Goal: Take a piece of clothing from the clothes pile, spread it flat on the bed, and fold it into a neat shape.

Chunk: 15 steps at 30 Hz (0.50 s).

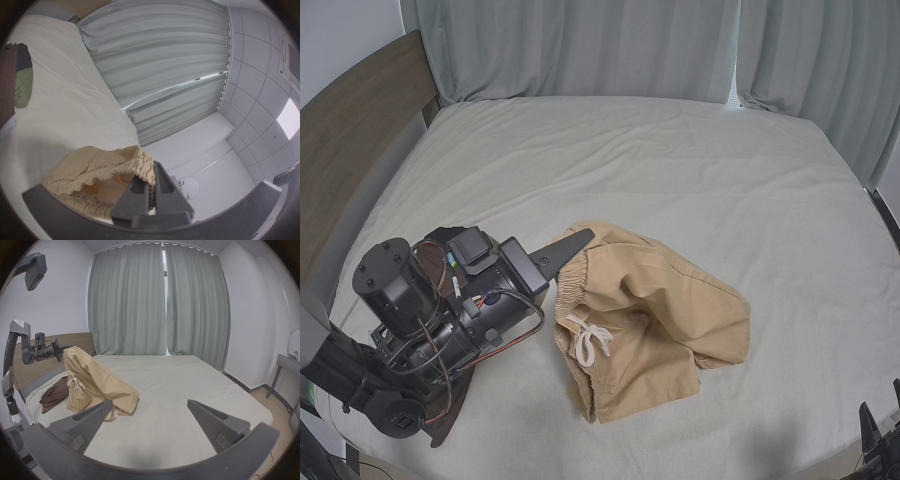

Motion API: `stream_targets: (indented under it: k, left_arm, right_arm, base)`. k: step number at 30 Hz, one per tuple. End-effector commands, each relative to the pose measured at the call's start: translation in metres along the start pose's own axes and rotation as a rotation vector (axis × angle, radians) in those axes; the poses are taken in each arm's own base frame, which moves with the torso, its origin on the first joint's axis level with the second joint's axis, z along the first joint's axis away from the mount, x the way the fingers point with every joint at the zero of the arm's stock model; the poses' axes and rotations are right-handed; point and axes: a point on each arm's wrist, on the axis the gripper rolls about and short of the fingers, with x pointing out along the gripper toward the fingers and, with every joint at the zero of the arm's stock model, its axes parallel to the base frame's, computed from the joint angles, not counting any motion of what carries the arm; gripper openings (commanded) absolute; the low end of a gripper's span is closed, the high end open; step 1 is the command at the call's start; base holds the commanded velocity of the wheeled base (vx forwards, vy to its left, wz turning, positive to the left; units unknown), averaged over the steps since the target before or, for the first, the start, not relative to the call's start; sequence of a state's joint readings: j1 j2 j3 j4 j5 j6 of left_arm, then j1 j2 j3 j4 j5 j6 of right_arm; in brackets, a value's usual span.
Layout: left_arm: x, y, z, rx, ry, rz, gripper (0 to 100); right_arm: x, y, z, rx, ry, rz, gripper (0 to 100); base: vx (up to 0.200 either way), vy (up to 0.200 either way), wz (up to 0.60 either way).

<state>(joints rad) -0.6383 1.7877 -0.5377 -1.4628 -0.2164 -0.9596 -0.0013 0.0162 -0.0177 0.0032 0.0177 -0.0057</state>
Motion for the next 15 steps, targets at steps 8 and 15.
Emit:
stream_targets:
  k: [8, 15]
  left_arm:
    - [-0.033, 0.026, -0.002, 0.073, 0.056, 0.062, 0]
    - [-0.054, 0.046, 0.009, 0.155, 0.062, 0.144, 0]
  right_arm:
    - [0.000, 0.000, -0.005, -0.002, 0.000, 0.000, 100]
    - [0.000, 0.000, -0.005, -0.002, 0.000, 0.000, 100]
  base:
    - [0.000, 0.000, 0.00]
    - [0.000, 0.000, 0.00]
